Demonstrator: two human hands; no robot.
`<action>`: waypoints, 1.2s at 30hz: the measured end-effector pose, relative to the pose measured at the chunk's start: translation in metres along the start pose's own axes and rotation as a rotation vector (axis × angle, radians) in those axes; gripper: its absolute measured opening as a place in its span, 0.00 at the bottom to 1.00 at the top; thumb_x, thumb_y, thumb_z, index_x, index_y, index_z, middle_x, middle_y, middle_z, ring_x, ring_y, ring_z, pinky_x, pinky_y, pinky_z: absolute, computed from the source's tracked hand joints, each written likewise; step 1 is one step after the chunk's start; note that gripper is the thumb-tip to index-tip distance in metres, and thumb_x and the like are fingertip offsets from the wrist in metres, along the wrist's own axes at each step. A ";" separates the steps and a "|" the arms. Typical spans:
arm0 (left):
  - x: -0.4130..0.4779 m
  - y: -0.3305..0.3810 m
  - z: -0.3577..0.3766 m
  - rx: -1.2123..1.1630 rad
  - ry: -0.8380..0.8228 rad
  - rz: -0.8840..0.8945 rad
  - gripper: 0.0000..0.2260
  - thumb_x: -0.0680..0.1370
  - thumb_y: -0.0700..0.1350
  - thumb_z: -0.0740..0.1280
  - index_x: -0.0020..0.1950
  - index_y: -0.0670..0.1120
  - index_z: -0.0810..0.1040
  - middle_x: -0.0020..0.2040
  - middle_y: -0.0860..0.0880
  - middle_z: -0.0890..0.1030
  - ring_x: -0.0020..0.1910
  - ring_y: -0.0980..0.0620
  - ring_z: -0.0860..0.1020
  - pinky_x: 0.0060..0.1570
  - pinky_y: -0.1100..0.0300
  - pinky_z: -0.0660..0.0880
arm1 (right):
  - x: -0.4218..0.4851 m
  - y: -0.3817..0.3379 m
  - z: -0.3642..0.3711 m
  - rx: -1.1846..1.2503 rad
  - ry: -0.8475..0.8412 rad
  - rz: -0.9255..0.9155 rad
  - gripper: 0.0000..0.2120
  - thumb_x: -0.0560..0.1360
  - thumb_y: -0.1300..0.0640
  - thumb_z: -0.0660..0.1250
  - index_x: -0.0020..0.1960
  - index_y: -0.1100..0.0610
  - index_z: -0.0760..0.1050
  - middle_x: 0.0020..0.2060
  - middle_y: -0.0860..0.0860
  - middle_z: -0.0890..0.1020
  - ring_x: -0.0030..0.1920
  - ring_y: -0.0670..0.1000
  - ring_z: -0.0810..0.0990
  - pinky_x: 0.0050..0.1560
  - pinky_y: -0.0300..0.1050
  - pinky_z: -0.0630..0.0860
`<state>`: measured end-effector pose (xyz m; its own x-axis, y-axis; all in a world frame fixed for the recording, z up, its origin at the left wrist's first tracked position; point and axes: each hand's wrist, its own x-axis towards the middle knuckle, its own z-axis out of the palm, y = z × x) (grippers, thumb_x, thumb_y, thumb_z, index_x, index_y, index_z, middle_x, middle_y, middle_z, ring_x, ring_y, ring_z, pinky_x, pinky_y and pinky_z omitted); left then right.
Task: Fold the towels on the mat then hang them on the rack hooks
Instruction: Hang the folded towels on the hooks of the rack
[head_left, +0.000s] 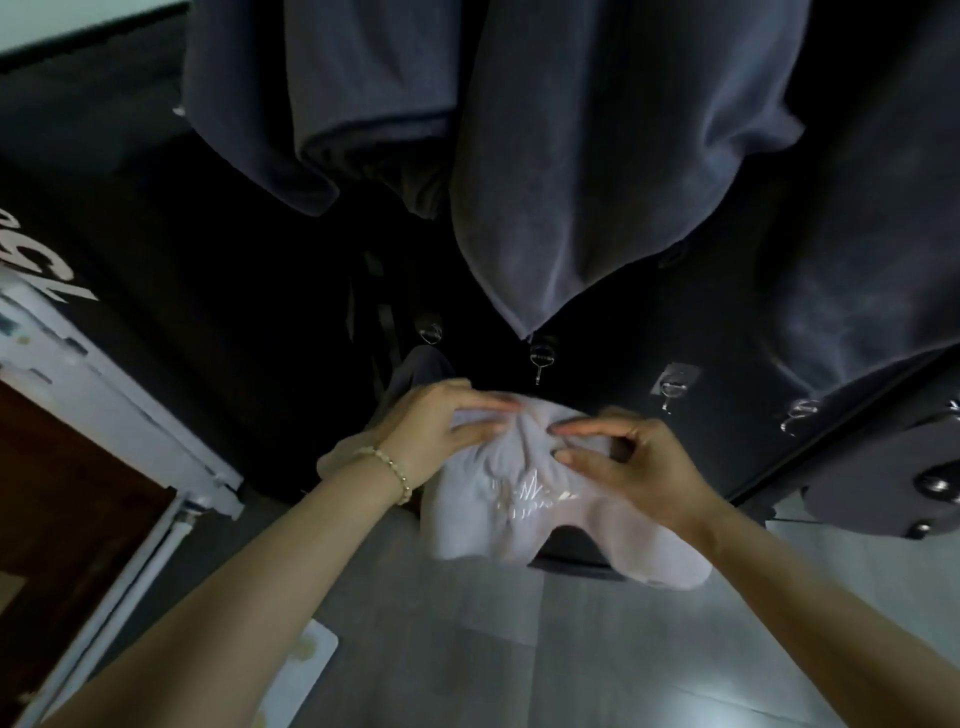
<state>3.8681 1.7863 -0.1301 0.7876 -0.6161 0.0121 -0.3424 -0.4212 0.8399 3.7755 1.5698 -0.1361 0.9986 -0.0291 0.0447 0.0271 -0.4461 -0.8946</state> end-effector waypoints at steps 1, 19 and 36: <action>0.010 -0.007 0.005 0.095 0.063 0.035 0.12 0.74 0.44 0.71 0.57 0.51 0.81 0.50 0.53 0.81 0.52 0.60 0.79 0.56 0.67 0.72 | 0.008 0.005 0.002 -0.003 0.049 -0.023 0.11 0.68 0.58 0.75 0.51 0.52 0.83 0.41 0.48 0.78 0.39 0.39 0.77 0.41 0.28 0.71; 0.048 -0.088 0.110 0.187 0.422 0.064 0.34 0.67 0.51 0.76 0.68 0.59 0.64 0.61 0.57 0.71 0.61 0.58 0.68 0.61 0.64 0.65 | 0.047 0.098 0.062 -0.517 0.590 -0.171 0.20 0.74 0.42 0.64 0.62 0.50 0.78 0.55 0.52 0.72 0.52 0.49 0.69 0.53 0.44 0.68; 0.005 -0.111 0.122 -0.069 0.169 -0.207 0.36 0.55 0.70 0.70 0.58 0.67 0.59 0.59 0.60 0.67 0.61 0.62 0.67 0.59 0.65 0.65 | 0.051 0.085 0.066 0.343 0.202 0.016 0.23 0.65 0.52 0.76 0.56 0.51 0.71 0.48 0.51 0.82 0.49 0.49 0.82 0.48 0.43 0.80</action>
<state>3.8475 1.7490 -0.2895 0.9133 -0.3998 -0.0780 -0.1346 -0.4769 0.8686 3.8320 1.5895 -0.2397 0.9708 -0.2239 0.0859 0.0599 -0.1201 -0.9909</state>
